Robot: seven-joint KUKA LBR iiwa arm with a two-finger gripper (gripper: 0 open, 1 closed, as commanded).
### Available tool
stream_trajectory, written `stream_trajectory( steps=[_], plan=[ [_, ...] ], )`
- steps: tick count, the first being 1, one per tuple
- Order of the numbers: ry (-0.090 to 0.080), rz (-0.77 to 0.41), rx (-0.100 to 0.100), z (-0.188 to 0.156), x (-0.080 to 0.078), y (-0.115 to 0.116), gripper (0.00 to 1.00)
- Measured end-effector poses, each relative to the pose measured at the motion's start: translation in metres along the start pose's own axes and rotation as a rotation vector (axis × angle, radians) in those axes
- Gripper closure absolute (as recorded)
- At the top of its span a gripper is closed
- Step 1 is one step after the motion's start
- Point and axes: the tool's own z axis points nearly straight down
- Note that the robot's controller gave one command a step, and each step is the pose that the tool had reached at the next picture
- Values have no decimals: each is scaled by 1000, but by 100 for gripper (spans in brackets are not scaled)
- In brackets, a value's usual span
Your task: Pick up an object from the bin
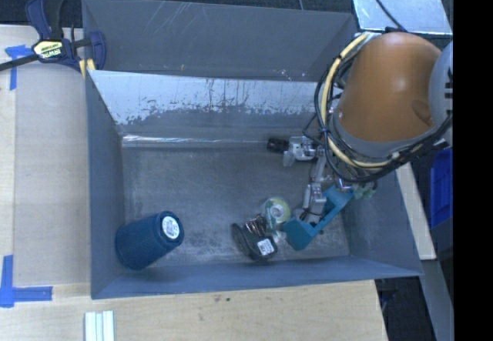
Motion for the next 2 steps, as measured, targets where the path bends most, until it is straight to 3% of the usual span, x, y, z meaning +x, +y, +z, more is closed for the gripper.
stream_trajectory(
  steps=[1, 2],
  plan=[
    [-8, 0, 0, -4, -2, 0, 0],
    [-10, -247, 2, 87, 13, -54, 0]
  ],
)
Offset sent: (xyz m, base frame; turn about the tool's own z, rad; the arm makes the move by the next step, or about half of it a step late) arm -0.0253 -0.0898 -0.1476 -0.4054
